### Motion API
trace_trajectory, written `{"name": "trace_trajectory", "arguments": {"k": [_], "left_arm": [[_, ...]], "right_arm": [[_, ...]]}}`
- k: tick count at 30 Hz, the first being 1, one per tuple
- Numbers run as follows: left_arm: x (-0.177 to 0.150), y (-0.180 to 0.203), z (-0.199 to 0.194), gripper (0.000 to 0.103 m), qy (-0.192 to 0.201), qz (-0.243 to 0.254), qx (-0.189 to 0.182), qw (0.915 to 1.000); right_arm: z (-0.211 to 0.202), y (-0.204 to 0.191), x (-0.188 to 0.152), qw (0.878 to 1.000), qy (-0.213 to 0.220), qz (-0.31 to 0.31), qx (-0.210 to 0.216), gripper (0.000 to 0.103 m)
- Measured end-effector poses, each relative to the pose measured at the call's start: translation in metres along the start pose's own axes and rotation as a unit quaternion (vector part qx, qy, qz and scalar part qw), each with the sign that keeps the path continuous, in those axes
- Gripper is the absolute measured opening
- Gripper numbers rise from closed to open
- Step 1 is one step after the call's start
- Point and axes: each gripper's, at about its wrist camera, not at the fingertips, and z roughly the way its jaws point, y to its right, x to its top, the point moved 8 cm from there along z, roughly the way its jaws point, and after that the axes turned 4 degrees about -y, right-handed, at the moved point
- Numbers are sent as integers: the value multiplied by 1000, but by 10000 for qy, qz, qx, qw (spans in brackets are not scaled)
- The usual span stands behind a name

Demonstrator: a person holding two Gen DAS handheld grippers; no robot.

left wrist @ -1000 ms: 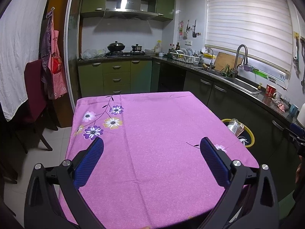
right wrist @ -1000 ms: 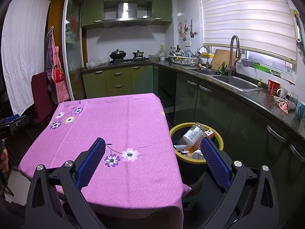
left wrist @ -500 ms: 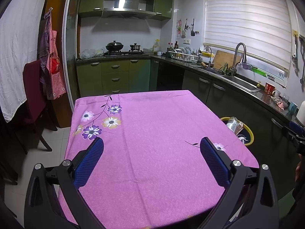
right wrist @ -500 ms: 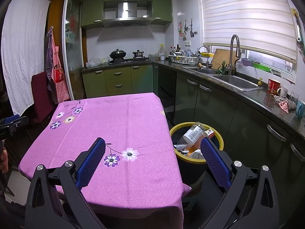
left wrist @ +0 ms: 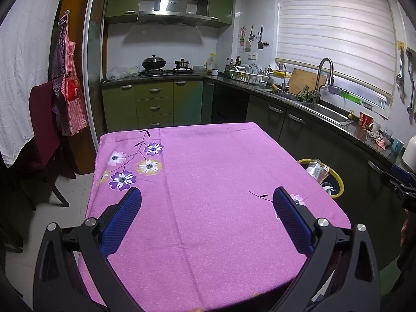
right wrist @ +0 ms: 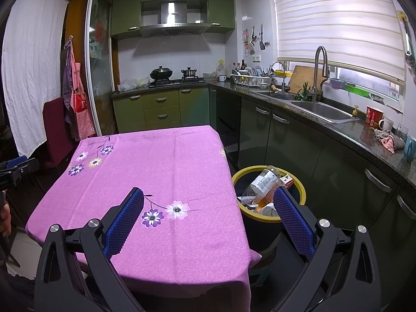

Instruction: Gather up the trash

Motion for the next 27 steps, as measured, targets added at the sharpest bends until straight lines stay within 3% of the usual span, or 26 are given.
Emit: {"name": "trace_trajectory", "arguments": {"k": [18,22,27], "left_arm": [[-2,6,2,97,-28,1,-305,9995],[-2,5,4,97,-93,-88,-523,9985],[-2,4,6,97,-103,-53,-431,9990]], "right_arm": [[4,-1,-2,10000,-26,-23,15,98],[4,-1,-2,10000,-27,-23,9,98],[4,-1,-2,10000,-28,-29,14,98]]}}
